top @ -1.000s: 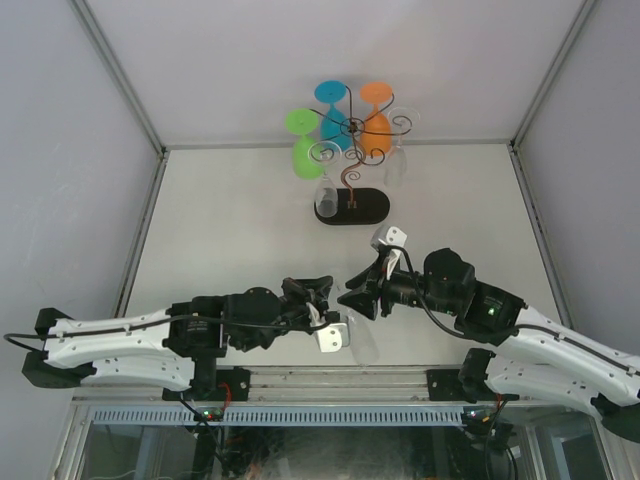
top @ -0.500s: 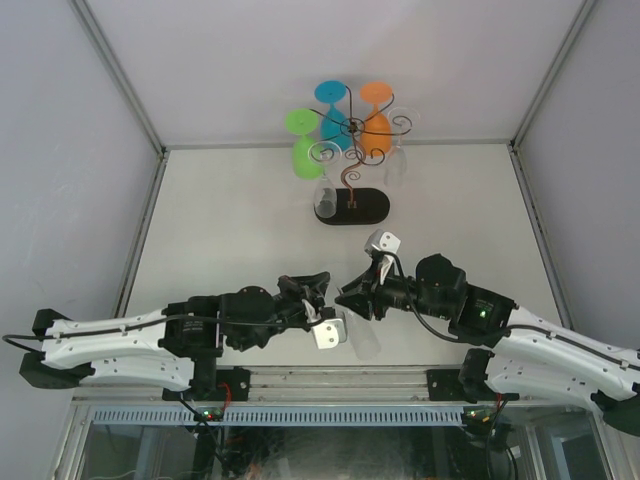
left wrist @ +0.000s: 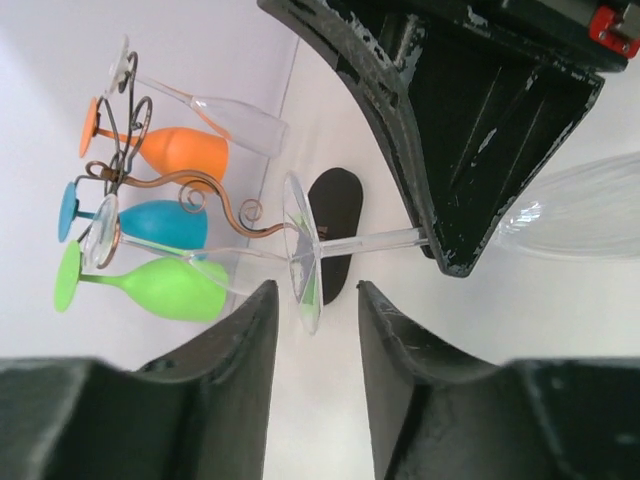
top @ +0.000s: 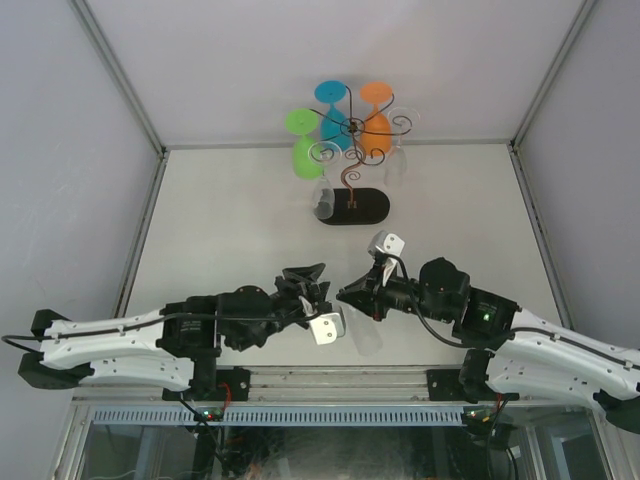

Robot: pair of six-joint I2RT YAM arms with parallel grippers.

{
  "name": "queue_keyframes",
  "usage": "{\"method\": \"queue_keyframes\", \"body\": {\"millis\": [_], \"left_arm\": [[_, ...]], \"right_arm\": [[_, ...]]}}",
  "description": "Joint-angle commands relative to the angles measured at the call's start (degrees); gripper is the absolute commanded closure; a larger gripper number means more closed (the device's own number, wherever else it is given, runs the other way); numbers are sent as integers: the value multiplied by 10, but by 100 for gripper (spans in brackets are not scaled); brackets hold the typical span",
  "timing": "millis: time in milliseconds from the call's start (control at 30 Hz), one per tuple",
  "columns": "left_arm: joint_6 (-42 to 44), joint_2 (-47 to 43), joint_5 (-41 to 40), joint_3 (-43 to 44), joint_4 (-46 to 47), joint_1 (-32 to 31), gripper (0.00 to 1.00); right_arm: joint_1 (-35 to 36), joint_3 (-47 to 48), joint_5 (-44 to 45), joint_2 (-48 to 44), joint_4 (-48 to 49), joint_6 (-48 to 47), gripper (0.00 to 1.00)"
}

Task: Place the wine glass upside down on the wine glass rack
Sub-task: Turn the wine glass upside down at the wine rack.

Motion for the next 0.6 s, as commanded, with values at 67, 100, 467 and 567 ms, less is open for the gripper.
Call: {"method": "queue_keyframes", "body": {"millis": [67, 100, 467, 567], "left_arm": [[-36, -19, -29, 22, 26, -2, 44], [-42, -22, -34, 20, 26, -2, 40], [-211, -75, 56, 36, -35, 138, 25], [-266, -99, 81, 28, -41, 192, 23]], "right_arm": [[6, 4, 44, -24, 40, -9, 100], [6, 4, 49, -27, 39, -11, 100], [4, -46, 121, -91, 74, -32, 100], [3, -54, 149, -113, 70, -39, 100]]}}
